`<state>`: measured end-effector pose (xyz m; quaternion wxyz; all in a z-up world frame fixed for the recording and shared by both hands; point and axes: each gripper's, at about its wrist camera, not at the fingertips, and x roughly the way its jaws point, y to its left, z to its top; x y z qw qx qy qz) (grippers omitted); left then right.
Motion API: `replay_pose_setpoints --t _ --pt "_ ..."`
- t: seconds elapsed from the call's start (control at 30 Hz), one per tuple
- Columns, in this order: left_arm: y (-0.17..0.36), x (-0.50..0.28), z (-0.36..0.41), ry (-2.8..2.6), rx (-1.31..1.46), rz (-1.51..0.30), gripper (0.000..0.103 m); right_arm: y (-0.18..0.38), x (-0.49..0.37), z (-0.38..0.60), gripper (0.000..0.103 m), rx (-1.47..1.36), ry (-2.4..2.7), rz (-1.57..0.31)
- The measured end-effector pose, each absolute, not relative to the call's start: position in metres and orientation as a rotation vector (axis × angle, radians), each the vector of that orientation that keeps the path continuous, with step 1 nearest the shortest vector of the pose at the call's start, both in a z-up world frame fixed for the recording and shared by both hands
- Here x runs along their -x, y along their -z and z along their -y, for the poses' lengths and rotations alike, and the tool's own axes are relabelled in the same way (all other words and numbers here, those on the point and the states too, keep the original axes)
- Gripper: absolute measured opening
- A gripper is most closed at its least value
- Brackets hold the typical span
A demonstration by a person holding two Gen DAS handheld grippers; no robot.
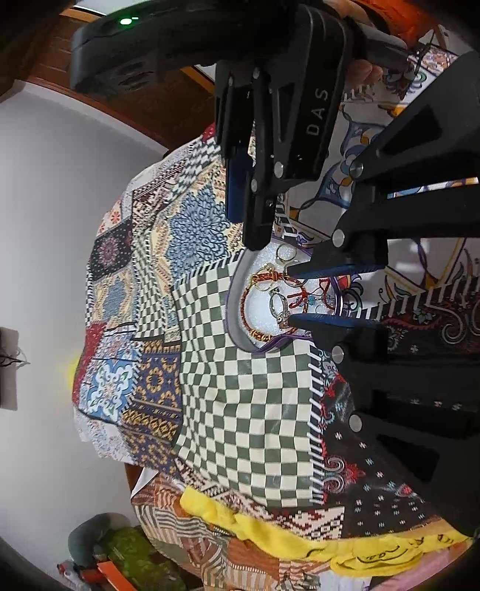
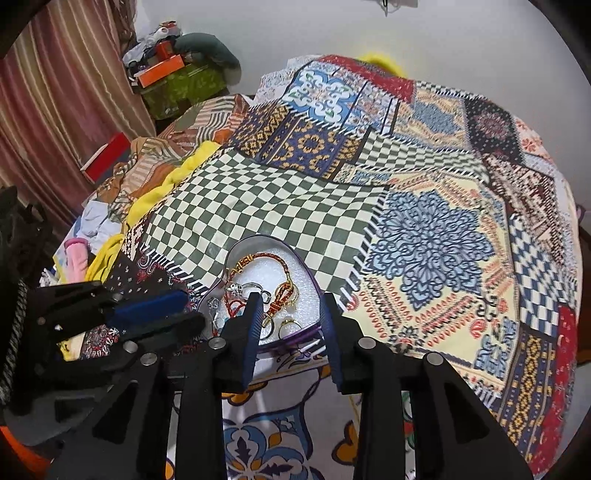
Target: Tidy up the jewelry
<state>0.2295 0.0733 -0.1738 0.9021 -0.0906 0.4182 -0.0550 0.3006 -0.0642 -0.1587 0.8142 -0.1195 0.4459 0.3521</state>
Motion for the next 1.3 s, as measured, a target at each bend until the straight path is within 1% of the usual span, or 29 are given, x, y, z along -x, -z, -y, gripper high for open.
replay_pose_setpoints --t 0.27,0.43,0.57,0.63,0.7,0.73,0.8,0.83,0.87,0.9,0.93,1.0,1.03,1.1,1.17,1.2,1.27,1.3 --pt "0.127 -0.199 -0.078 0.08 0.182 -0.771 0.017 0.121 -0.276 0.084 0.029 0.219 -0.748 -0.862" --pt "0.076 -0.166 -0.072 0.053 0.149 -0.644 0.017 0.074 -0.245 0.101 0.029 0.183 -0.743 -0.73" --pt "0.032 -0.134 -0.063 0.038 0.124 -0.511 0.019 0.028 -0.205 0.122 0.029 0.12 -0.742 -0.573" --pt "0.01 -0.113 -0.056 0.027 0.104 -0.428 0.024 0.007 -0.183 0.133 0.029 0.086 -0.745 -0.494" --pt "-0.007 -0.092 -0.05 0.018 0.088 -0.347 0.033 -0.015 -0.154 0.146 0.029 0.055 -0.745 -0.393" --pt "-0.014 -0.082 -0.048 0.013 0.083 -0.309 0.035 -0.023 -0.143 0.15 0.029 0.043 -0.741 -0.352" --pt "-0.028 -0.06 -0.043 -0.003 0.081 -0.23 0.046 -0.032 -0.124 0.159 0.03 0.024 -0.732 -0.287" --pt "-0.032 -0.052 -0.041 -0.008 0.082 -0.206 0.048 -0.037 -0.111 0.165 0.031 0.016 -0.723 -0.247" --pt "-0.036 -0.042 -0.039 -0.018 0.083 -0.173 0.055 -0.039 -0.104 0.167 0.038 0.014 -0.717 -0.223" --pt "-0.039 -0.035 -0.037 -0.024 0.083 -0.153 0.062 -0.04 -0.095 0.168 0.046 0.012 -0.706 -0.197" --pt "-0.04 -0.029 -0.035 -0.031 0.079 -0.134 0.066 -0.041 -0.087 0.171 0.051 0.011 -0.69 -0.169" --pt "-0.042 -0.016 -0.028 -0.055 0.054 -0.095 0.074 -0.041 -0.072 0.173 0.071 0.014 -0.657 -0.114" --pt "-0.042 -0.011 -0.025 -0.066 0.039 -0.083 0.077 -0.04 -0.067 0.173 0.075 0.019 -0.641 -0.097" --pt "-0.041 -0.004 -0.02 -0.079 0.028 -0.071 0.092 -0.038 -0.057 0.171 0.085 0.023 -0.607 -0.064" --pt "-0.039 0.002 -0.018 -0.091 0.033 -0.063 0.095 -0.036 -0.056 0.169 0.089 0.02 -0.573 -0.048" --pt "-0.038 0.004 -0.017 -0.099 0.035 -0.065 0.096 -0.035 -0.054 0.167 0.095 0.02 -0.555 -0.04" --pt "-0.036 0.007 -0.017 -0.11 0.04 -0.07 0.096 -0.035 -0.054 0.166 0.103 0.019 -0.529 -0.031" --pt "-0.036 0.008 -0.017 -0.114 0.042 -0.072 0.097 -0.034 -0.053 0.167 0.103 0.014 -0.52 -0.025"
